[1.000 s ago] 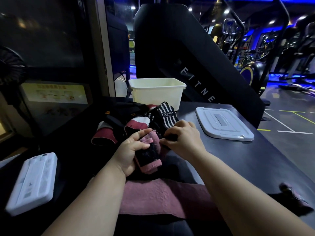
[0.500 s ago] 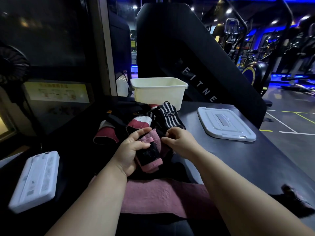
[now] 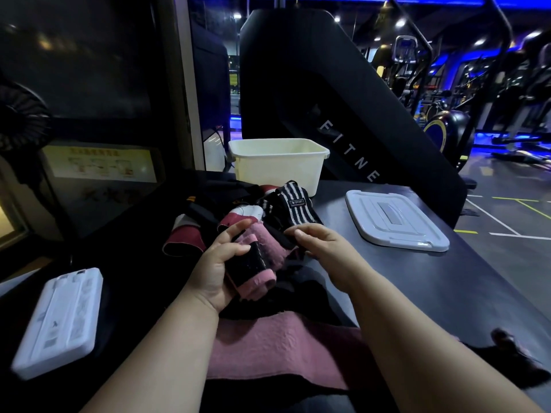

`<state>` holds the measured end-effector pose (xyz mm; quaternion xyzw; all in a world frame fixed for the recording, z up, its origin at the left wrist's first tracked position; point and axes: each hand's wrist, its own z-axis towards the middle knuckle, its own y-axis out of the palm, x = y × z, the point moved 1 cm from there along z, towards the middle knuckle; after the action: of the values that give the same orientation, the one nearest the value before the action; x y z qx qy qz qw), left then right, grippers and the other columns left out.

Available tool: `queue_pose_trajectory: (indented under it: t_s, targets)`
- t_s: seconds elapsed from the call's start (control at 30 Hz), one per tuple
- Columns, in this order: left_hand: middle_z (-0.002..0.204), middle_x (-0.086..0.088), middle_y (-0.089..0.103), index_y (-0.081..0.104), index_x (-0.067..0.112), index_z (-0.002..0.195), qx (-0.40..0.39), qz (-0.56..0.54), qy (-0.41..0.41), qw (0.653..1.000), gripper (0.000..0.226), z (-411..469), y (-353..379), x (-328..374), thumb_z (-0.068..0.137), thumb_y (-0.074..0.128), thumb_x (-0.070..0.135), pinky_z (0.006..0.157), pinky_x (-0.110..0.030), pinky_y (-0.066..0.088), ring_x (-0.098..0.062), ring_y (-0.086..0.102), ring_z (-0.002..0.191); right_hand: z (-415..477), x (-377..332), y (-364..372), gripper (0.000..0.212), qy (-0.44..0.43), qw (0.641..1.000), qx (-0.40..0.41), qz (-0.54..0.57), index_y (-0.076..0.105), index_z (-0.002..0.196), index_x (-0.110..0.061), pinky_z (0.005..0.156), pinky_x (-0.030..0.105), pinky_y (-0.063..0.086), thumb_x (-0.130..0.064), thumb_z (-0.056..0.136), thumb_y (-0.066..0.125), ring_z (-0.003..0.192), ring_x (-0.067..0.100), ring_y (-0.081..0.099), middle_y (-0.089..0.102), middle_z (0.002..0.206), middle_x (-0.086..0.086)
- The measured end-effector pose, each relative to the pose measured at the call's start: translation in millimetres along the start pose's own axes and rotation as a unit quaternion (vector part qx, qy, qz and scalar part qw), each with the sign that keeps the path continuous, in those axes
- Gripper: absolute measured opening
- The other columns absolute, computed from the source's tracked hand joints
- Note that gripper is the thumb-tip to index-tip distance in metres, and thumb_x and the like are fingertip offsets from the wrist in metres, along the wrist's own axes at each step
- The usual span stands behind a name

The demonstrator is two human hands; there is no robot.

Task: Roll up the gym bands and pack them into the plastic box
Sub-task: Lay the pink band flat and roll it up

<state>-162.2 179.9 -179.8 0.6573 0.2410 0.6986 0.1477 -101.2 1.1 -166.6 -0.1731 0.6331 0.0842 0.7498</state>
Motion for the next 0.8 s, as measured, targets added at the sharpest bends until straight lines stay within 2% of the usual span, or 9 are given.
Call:
queue_pose_trajectory:
  t_s: [0.1, 0.23, 0.37, 0.47, 0.53, 0.6, 0.63, 0.7, 0.8]
  targets:
    - [0.093, -0.002, 0.073, 0.068, 0.017, 0.108, -0.018, -0.046, -0.009, 0.999, 0.04, -1, 3, 0, 0.087, 0.04, -0.002, 0.063, -0.027, 0.058, -0.016, 0.071, 0.077, -1, 4, -3, 0.018, 0.007, 1.0, -0.017, 0.025, 0.068, 0.103, -0.027, 0.073, 0.019, 0.048, -0.013, 0.094, 0.06, 0.082, 0.006, 0.058, 0.06, 0.096, -0.003]
    - [0.079, 0.001, 0.069, 0.071, 0.014, 0.099, -0.005, -0.119, -0.031, 0.992, 0.035, 1, 1, -1, 0.086, 0.04, 0.002, 0.068, -0.027, 0.058, -0.013, 0.069, 0.07, -5, 5, 4, 0.025, 0.039, 0.992, -0.026, 0.117, 0.063, 0.103, -0.017, 0.058, 0.015, 0.05, 0.004, 0.091, 0.058, 0.066, 0.001, 0.064, 0.064, 0.091, 0.001]
    - [0.087, -0.005, 0.071, 0.079, 0.013, 0.086, -0.017, -0.16, -0.045, 0.986, 0.035, 2, -1, 0, 0.073, 0.047, 0.008, 0.073, -0.032, 0.059, -0.02, 0.071, 0.077, -7, -3, 2, 0.029, 0.077, 0.966, -0.005, 0.247, 0.065, 0.101, -0.009, 0.047, 0.019, 0.049, 0.011, 0.093, 0.046, 0.058, 0.008, 0.064, 0.063, 0.082, 0.007]
    - [0.091, -0.007, 0.066, 0.079, 0.016, 0.095, -0.026, -0.118, -0.068, 0.99, 0.042, 3, -3, -2, 0.072, 0.045, 0.007, 0.078, -0.032, 0.057, -0.021, 0.067, 0.083, -10, -4, 2, 0.031, 0.092, 0.981, 0.004, 0.169, 0.072, 0.095, -0.014, 0.046, 0.017, 0.045, 0.004, 0.092, 0.047, 0.056, 0.006, 0.058, 0.064, 0.08, 0.004]
    - [0.103, -0.009, 0.062, 0.073, 0.017, 0.113, -0.039, -0.078, -0.079, 0.993, 0.05, 2, -3, -3, 0.074, 0.043, 0.004, 0.09, -0.036, 0.051, -0.024, 0.061, 0.098, -10, 0, 5, 0.017, 0.1, 0.989, 0.005, 0.107, 0.074, 0.093, -0.015, 0.048, 0.016, 0.043, -0.014, 0.093, 0.058, 0.058, 0.004, 0.056, 0.066, 0.079, 0.001]
    - [0.098, -0.007, 0.066, 0.066, 0.018, 0.124, -0.052, -0.038, -0.081, 0.995, 0.057, 1, -3, -4, 0.075, 0.042, 0.001, 0.084, -0.033, 0.053, -0.019, 0.065, 0.093, -10, 4, 7, 0.022, 0.101, 0.991, -0.008, 0.082, 0.075, 0.095, -0.013, 0.049, 0.015, 0.042, -0.033, 0.089, 0.066, 0.058, 0.004, 0.058, 0.068, 0.077, 0.0]
    - [0.095, -0.006, 0.068, 0.064, 0.018, 0.126, -0.057, -0.02, -0.082, 0.995, 0.058, 1, -3, -4, 0.075, 0.042, 0.0, 0.082, -0.032, 0.054, -0.017, 0.066, 0.089, -10, 4, 8, 0.025, 0.099, 0.993, -0.009, 0.068, 0.074, 0.097, -0.013, 0.046, 0.013, 0.041, -0.035, 0.088, 0.068, 0.053, 0.002, 0.057, 0.068, 0.072, -0.003]
    - [0.111, -0.011, 0.069, 0.059, 0.018, 0.13, -0.075, 0.006, -0.083, 0.994, 0.063, -1, -2, -3, 0.072, 0.045, -0.002, 0.092, -0.036, 0.051, -0.02, 0.064, 0.1, -12, 3, 9, 0.02, 0.083, 0.995, -0.014, 0.056, 0.073, 0.097, -0.012, 0.042, 0.009, 0.037, -0.03, 0.089, 0.068, 0.045, -0.003, 0.054, 0.067, 0.064, -0.008]
    - [0.127, -0.011, 0.064, 0.053, 0.019, 0.134, -0.095, 0.047, -0.075, 0.992, 0.074, -2, -2, -4, 0.064, 0.051, -0.002, 0.099, -0.037, 0.047, -0.023, 0.061, 0.113, -12, 1, 11, 0.016, 0.066, 0.995, -0.024, 0.065, 0.075, 0.093, -0.019, 0.056, 0.013, 0.046, -0.031, 0.083, 0.073, 0.065, 0.001, 0.065, 0.073, 0.079, -0.005]
